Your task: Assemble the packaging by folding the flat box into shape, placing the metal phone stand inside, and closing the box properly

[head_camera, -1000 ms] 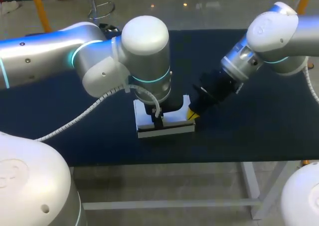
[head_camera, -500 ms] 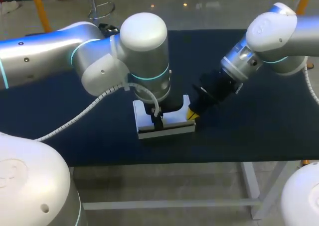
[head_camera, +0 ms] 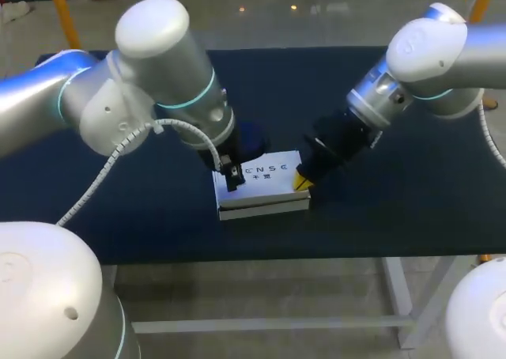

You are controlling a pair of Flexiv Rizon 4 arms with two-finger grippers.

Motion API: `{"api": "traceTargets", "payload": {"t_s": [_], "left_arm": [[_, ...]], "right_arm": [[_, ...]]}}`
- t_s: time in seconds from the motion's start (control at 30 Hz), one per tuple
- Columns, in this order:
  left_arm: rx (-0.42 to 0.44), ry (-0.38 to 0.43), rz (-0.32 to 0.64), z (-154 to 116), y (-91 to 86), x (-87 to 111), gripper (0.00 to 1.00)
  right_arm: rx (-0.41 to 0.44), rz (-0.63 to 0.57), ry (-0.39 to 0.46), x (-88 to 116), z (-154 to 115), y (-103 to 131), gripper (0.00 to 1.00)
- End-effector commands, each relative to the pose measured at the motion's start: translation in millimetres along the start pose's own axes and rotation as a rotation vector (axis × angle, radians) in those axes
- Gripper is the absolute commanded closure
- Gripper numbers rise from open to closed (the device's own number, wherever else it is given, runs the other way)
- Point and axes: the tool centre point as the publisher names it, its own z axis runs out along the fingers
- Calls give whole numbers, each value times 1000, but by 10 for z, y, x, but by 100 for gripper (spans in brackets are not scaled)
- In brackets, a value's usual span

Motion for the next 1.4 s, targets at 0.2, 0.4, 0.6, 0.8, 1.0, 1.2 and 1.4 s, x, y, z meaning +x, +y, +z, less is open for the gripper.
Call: {"api": "traceTargets", "payload": {"t_s": [0.2,0.4,0.6,0.8,1.0,1.2,1.4], "left_arm": [[64,64,-48,193,132,-116,100],[63,87,-51,248,163,-80,100],[69,95,-61,263,206,-19,100],[67,93,-67,295,230,7,100],[67,97,-70,392,256,11,100],[78,109,-73,484,286,18,100],[88,118,-77,531,313,35,100]], "right_arm": [[3,3,-4,-2,12,11,100],[2,7,-3,-18,10,7,100],[0,12,-3,-38,3,11,100],[7,17,-3,-57,27,36,100],[22,34,2,-113,81,70,100],[32,50,8,-155,114,101,100],[34,53,7,-150,116,117,100]]}}
